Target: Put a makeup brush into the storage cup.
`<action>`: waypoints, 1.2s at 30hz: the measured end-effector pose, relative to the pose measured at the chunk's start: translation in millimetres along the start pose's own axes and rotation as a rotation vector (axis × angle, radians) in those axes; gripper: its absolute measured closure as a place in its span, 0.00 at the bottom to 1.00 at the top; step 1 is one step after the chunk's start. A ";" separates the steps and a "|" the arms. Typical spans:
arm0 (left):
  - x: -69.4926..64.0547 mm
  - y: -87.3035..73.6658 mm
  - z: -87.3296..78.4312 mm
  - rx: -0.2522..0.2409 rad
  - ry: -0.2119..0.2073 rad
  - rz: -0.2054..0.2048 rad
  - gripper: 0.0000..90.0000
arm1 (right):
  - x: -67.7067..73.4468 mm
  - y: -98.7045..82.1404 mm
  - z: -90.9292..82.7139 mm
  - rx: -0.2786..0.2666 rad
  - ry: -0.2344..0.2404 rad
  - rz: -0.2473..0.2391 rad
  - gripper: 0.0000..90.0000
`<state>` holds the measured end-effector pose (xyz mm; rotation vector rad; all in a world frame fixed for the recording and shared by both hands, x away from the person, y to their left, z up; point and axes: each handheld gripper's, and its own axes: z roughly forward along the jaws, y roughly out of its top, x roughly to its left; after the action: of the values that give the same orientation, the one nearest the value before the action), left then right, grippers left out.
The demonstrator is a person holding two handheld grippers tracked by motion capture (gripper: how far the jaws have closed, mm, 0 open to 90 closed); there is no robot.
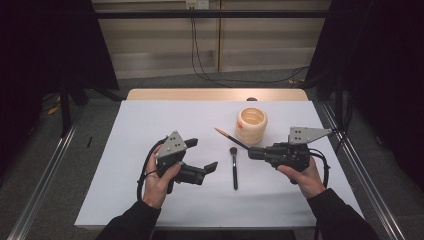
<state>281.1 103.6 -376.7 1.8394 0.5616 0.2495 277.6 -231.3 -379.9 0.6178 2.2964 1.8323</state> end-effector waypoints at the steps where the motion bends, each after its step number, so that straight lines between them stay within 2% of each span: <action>1: 0.3 0.3 1.1 0.000 0.000 -0.005 0.06 | 0.0 0.6 0.1 -0.007 0.000 -0.002 0.95; 4: -0.3 0.1 3.6 -0.011 0.007 -0.007 0.06 | 0.8 1.4 0.8 -0.022 0.007 0.001 0.95; 7: 0.0 0.5 5.7 -0.035 -0.023 -0.014 0.06 | 1.1 1.5 0.7 -0.020 -0.002 0.000 0.95; 11: -1.6 3.1 8.5 -0.076 -0.059 -0.048 0.06 | 0.8 1.5 0.9 -0.023 0.011 0.001 0.95; 13: -3.9 5.6 10.8 -0.077 -0.063 -0.051 0.06 | 1.1 1.7 1.3 -0.020 0.006 0.000 0.95; 15: -7.3 7.9 12.8 -0.093 -0.039 -0.061 0.08 | 1.5 1.6 0.9 -0.020 -0.011 -0.001 0.95; 20: -13.5 14.7 19.3 -0.097 -0.075 -0.025 0.12 | 2.5 1.3 2.4 -0.012 0.000 -0.006 0.95; 21: -15.0 16.4 20.0 -0.094 -0.071 -0.021 0.13 | 2.7 1.3 2.8 -0.009 0.001 -0.007 0.95; 22: -16.5 18.5 20.4 -0.092 -0.045 -0.010 0.14 | 3.0 1.2 3.2 -0.009 0.001 -0.007 0.95; 23: -16.5 20.9 20.3 -0.094 -0.046 -0.009 0.15 | 3.2 1.1 3.3 -0.007 0.002 -0.005 0.95; 24: -15.6 23.0 19.8 -0.105 -0.062 -0.029 0.20 | 3.3 1.0 3.8 -0.005 0.002 -0.010 0.95; 25: -14.2 24.7 19.9 -0.122 -0.079 -0.046 0.29 | 3.4 0.8 4.5 -0.006 0.003 -0.014 0.95; 27: -15.0 27.7 21.9 -0.120 -0.081 -0.052 0.30 | 3.7 0.8 5.8 -0.009 0.015 -0.012 0.95; 28: -14.9 28.2 22.7 -0.114 -0.089 -0.040 0.32 | 4.6 1.0 6.1 -0.004 0.011 -0.013 0.95; 29: -15.0 28.3 23.5 -0.110 -0.095 -0.046 0.36 | 4.9 1.0 6.3 -0.002 0.013 -0.012 0.95; 30: -14.7 28.2 24.5 -0.116 -0.086 -0.060 0.39 | 4.8 0.8 6.7 -0.003 0.013 -0.017 0.95; 31: -13.8 27.8 25.7 -0.122 -0.096 -0.076 0.40 | 4.6 0.5 6.8 -0.002 0.010 -0.017 0.95; 34: -11.9 28.2 26.9 -0.139 -0.105 -0.086 0.44 | 4.1 0.2 6.5 -0.004 0.010 -0.015 0.95; 36: -10.3 29.4 26.6 -0.147 -0.096 -0.090 0.46 | 4.3 0.0 6.9 -0.005 0.012 -0.013 0.95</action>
<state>291.2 69.1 -357.2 1.6699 0.5441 0.1376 276.1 -223.4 -381.0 0.5914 2.2970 1.8405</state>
